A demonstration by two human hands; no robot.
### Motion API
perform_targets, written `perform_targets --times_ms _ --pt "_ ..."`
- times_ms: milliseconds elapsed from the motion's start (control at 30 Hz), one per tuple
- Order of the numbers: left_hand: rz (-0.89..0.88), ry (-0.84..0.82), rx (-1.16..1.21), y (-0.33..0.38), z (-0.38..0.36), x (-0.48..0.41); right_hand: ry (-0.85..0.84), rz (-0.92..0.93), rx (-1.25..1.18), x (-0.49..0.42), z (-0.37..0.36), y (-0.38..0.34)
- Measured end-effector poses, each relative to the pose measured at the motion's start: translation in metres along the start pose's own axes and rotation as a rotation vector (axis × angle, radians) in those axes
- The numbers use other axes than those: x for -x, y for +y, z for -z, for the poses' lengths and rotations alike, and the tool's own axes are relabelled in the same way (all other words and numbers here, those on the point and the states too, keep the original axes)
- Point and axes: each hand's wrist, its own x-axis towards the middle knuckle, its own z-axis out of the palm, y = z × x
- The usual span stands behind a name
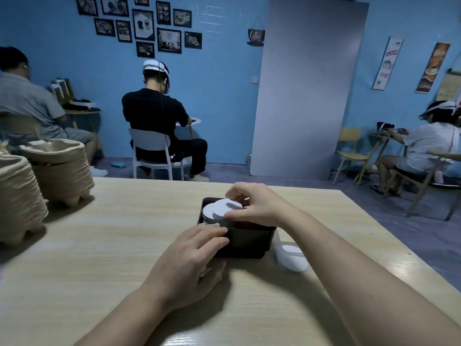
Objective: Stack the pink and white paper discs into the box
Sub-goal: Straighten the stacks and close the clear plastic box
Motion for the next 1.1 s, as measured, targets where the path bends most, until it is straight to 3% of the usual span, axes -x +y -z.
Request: perform_targets --times_ms 267,533,767,1000,1100 --pt "-0.004 0.020 0.005 0.000 -0.001 0.001 0.033 0.027 0.087 -0.014 -0.017 -0.008" --pt "0.003 0.013 0.013 0.000 0.000 0.001 -0.036 0.063 0.096 -0.016 -0.020 -0.003" --pt "-0.006 -0.001 -0.021 0.002 -0.004 0.001 0.059 0.013 0.010 0.013 0.014 0.007" --pt "-0.067 -0.070 -0.068 0.024 -0.020 -0.016 0.037 -0.023 0.026 0.069 0.060 0.045" --pt "-0.080 -0.082 -0.085 0.033 -0.027 -0.027 -0.051 -0.075 0.043 0.090 0.069 0.065"
